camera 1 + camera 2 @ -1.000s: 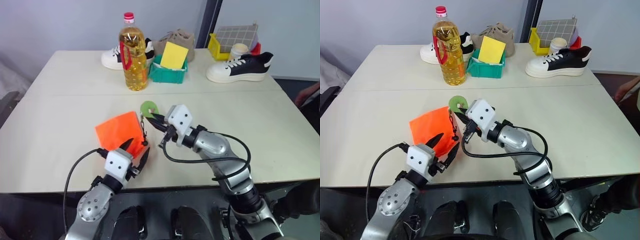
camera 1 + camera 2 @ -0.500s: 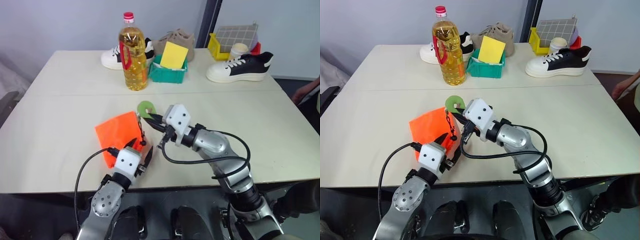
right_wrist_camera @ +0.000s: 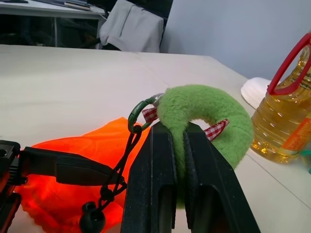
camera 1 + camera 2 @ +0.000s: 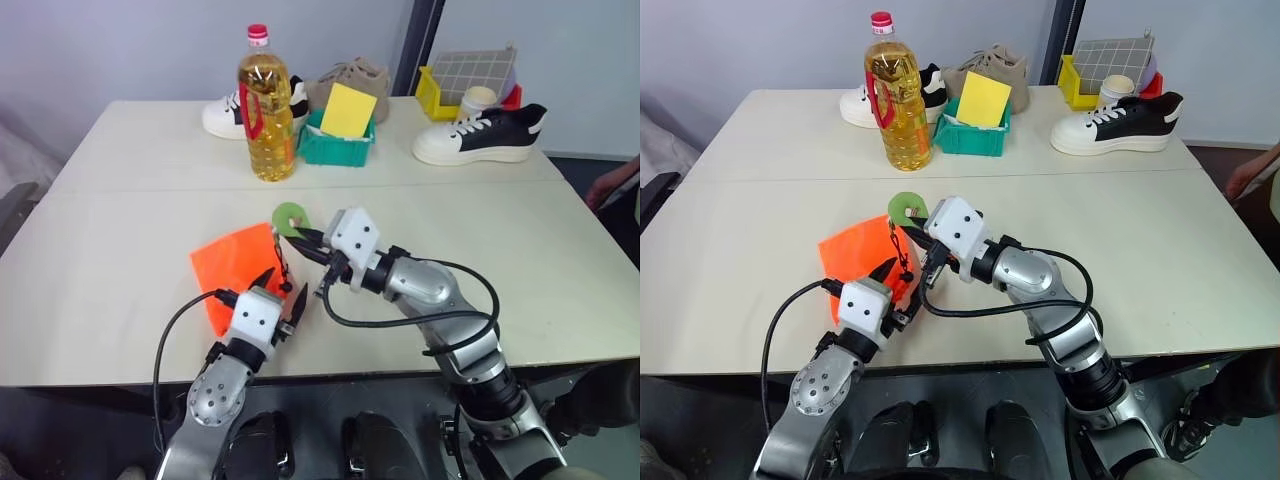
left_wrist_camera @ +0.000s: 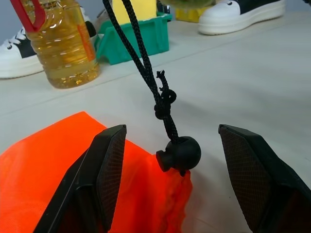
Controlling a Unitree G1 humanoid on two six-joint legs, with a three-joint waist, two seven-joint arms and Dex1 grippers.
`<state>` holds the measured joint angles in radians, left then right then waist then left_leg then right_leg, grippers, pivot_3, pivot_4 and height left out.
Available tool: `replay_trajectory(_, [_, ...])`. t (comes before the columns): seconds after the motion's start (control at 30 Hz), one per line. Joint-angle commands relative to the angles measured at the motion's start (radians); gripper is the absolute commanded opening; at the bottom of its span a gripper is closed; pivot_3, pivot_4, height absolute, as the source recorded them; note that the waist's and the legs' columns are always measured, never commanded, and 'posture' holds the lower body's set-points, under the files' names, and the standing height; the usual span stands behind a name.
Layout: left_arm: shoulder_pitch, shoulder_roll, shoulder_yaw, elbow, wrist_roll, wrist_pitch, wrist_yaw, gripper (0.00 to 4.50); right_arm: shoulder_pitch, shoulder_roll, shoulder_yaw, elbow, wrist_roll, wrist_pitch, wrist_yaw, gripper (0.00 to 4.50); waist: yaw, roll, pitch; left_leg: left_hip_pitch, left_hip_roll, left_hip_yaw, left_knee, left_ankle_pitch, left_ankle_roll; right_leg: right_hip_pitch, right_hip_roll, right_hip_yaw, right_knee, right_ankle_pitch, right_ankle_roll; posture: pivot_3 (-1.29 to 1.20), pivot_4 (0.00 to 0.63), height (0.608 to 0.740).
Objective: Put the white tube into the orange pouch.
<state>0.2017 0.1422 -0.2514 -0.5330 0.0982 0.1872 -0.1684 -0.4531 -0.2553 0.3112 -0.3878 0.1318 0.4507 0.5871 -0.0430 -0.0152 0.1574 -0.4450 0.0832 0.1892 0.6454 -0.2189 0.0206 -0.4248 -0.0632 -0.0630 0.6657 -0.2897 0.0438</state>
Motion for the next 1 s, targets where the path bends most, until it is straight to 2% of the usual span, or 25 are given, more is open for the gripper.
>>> replay_trajectory(0.03, [-0.013, -0.009, 0.006, -0.011, -0.008, -0.012, 0.003, 3.24, -0.017, 0.000, 0.000, -0.023, 0.004, -0.019, 0.006, 0.09, 0.000, 0.000, 0.000, 0.000, 0.000, 0.000, 0.000, 0.000, 0.000, 0.000, 0.000, 0.000, 0.000, 0.000, 0.000, 0.00, 0.150, 0.740])
replay_trajectory(0.57, [-0.041, -0.010, 0.006, 0.016, 0.005, 0.012, 0.007, 3.24, -0.017, -0.003, -0.006, -0.017, -0.001, -0.023, 0.010, 0.09, 0.000, 0.000, 0.000, 0.000, 0.000, 0.000, 0.000, 0.000, 0.000, 0.000, 0.000, 0.000, 0.000, 0.000, 0.000, 0.00, 0.150, 0.740])
replay_trajectory(0.67, [-0.045, -0.010, 0.005, 0.020, 0.004, 0.014, 0.005, 2.47, -0.017, -0.005, -0.006, -0.016, -0.001, -0.023, 0.011, 0.00, 0.000, 0.000, 0.000, 0.000, 0.000, 0.000, 0.000, 0.000, 0.000, 0.000, 0.000, 0.000, 0.000, 0.000, 0.000, 0.00, 0.150, 0.740])
replay_trajectory(0.8, [-0.050, -0.010, 0.004, 0.024, 0.001, 0.014, 0.003, 0.43, -0.017, -0.007, -0.008, -0.016, -0.001, -0.022, 0.011, 0.00, 0.000, 0.000, 0.000, 0.000, 0.000, 0.000, 0.000, 0.000, 0.000, 0.000, 0.000, 0.000, 0.000, 0.000, 0.000, 0.00, 0.150, 0.740])
replay_trajectory(0.83, [-0.050, -0.010, 0.004, 0.024, 0.001, 0.014, 0.003, 0.26, -0.017, -0.007, -0.007, -0.017, -0.001, -0.021, 0.010, 0.00, 0.000, 0.000, 0.000, 0.000, 0.000, 0.000, 0.000, 0.000, 0.000, 0.000, 0.000, 0.000, 0.000, 0.000, 0.000, 0.00, 0.150, 0.740])
replay_trajectory(1.0, [-0.055, -0.013, 0.006, 0.028, 0.000, 0.016, 0.005, 0.27, -0.014, -0.010, -0.007, -0.019, 0.000, -0.019, 0.009, 0.00, 0.000, 0.000, 0.000, 0.000, 0.000, 0.000, 0.000, 0.000, 0.000, 0.000, 0.000, 0.000, 0.000, 0.000, 0.000, 0.00, 0.150, 0.740])
